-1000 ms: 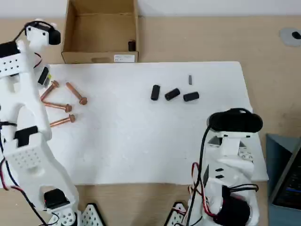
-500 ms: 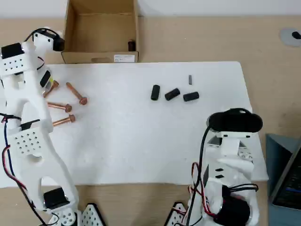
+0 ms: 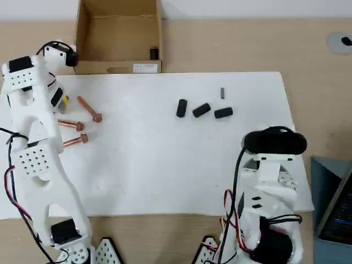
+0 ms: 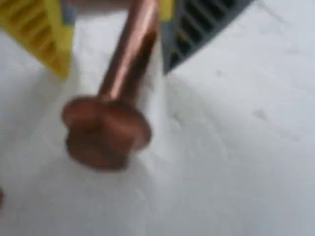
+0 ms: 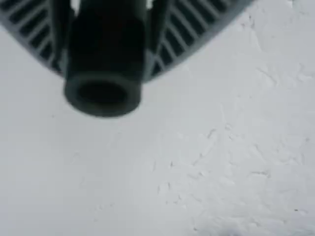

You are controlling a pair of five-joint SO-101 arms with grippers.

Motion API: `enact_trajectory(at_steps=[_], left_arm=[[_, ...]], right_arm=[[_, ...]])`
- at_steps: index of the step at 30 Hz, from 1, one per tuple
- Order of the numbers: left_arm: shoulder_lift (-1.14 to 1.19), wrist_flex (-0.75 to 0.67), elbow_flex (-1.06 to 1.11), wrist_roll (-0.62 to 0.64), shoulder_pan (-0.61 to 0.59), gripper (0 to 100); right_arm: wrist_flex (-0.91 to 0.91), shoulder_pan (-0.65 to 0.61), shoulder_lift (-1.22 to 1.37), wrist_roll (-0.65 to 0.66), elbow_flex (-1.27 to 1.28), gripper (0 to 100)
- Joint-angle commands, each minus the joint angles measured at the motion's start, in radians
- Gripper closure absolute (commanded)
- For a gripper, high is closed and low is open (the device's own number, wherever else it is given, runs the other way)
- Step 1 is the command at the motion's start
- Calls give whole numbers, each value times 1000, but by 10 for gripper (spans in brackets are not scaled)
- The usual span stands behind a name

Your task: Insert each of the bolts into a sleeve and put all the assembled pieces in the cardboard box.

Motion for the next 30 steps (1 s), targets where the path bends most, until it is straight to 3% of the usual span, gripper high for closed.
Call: enact_trajectory(at_steps=[1, 17, 25, 30], left_arm=[[1, -43, -54, -8, 9, 862], [117, -44, -54, -3, 46, 996], [116, 152, -207, 3, 48, 994], [116, 212, -390, 193, 44, 994]], right_arm=[[-21, 13, -5, -3, -4, 989], [-21, 8, -5, -3, 4, 989], [-21, 8, -5, -3, 1, 989], [-21, 7, -5, -6, 1, 989]])
